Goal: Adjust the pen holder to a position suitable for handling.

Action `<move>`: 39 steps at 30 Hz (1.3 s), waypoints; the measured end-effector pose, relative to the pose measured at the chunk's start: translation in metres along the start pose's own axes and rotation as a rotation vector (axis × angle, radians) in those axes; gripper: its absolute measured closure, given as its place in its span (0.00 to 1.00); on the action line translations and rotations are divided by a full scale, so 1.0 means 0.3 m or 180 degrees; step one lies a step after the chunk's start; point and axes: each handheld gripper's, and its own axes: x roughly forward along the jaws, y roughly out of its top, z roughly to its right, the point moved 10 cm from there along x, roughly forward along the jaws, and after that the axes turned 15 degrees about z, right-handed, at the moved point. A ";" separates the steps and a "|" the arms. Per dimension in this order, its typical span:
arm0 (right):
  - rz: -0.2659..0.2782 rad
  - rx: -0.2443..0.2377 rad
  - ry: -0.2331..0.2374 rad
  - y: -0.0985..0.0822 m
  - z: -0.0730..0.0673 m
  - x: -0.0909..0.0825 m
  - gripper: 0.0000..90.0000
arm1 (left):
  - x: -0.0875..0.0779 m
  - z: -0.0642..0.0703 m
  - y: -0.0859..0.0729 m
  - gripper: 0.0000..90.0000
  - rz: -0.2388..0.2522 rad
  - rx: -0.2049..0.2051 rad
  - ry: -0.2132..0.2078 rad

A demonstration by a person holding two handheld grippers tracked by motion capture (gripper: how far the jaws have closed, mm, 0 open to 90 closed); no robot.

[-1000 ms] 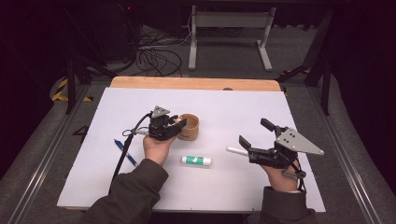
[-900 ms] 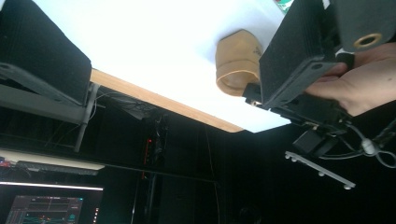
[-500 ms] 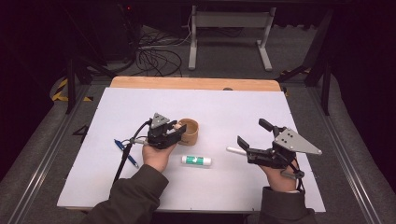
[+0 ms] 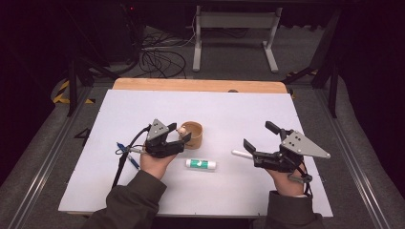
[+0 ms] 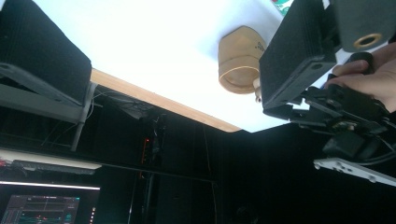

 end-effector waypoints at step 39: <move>-0.0004 0.0024 0.0087 0.003 -0.006 -0.004 0.11 | -0.012 0.235 -0.001 0.28 -0.0116 0.0626 -0.1354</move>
